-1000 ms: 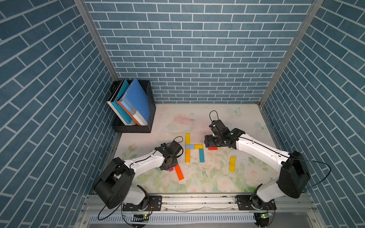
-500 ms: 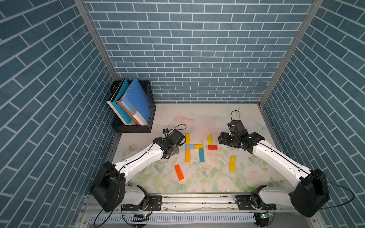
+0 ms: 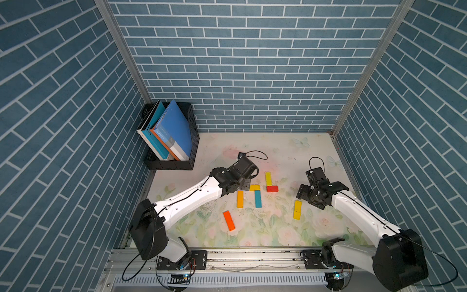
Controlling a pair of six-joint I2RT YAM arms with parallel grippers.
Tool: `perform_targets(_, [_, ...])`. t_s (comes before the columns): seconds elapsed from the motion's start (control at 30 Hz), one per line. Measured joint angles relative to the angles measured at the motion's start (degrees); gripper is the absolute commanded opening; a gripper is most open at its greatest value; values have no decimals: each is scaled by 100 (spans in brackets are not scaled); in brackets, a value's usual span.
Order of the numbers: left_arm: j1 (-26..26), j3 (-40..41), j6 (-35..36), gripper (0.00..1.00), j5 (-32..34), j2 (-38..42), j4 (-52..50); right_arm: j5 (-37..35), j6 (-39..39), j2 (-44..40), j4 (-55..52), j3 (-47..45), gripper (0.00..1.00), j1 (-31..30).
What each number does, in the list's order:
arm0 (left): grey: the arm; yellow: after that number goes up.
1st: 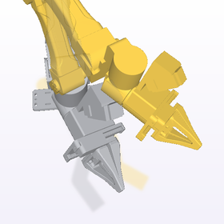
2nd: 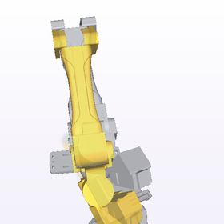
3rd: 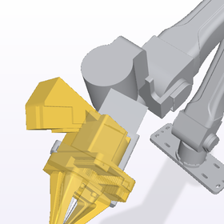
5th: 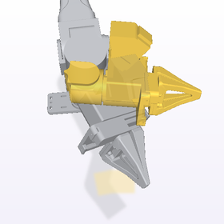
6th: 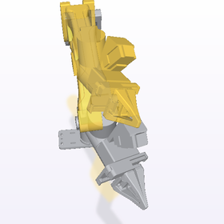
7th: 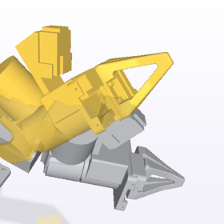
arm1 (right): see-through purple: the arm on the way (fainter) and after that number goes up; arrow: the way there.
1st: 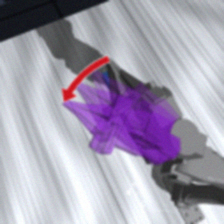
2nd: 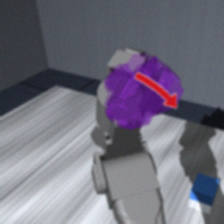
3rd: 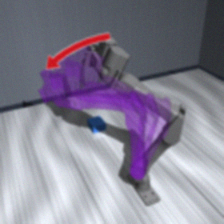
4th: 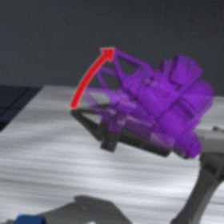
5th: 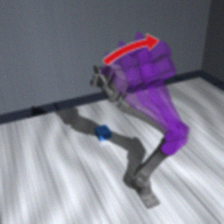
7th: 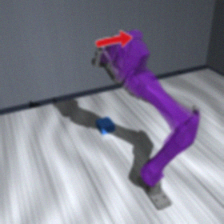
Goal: Assemble the letter h with building blocks
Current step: Place the building block at the center of the board.
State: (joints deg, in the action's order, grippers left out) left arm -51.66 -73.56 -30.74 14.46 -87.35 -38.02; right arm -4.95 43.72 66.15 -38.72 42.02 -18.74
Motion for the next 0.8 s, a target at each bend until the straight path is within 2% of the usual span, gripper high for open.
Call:
perform_targets(0.23, [-1082,-758,474,0,-304,-1156,282,146,-2,-243,28,-20,83,431])
perform_targets(0.43, [-1552,-957,697,0,-544,-2122,417,225,-4,-310,52,-118,82,494])
perform_targets(0.47, [-1576,-981,704,7,-562,-2238,437,227,-4,-337,52,-144,82,496])
perform_targets(0.53, [-1593,-1071,702,28,-579,-2520,466,247,-4,-389,52,-208,82,498])
perform_targets(0.6, [-1591,-1154,695,40,-579,-2723,525,275,-4,-433,50,-269,82,498])
perform_targets(0.8, [-1582,-1349,590,63,-634,-2999,750,389,-28,-531,37,-317,82,498])
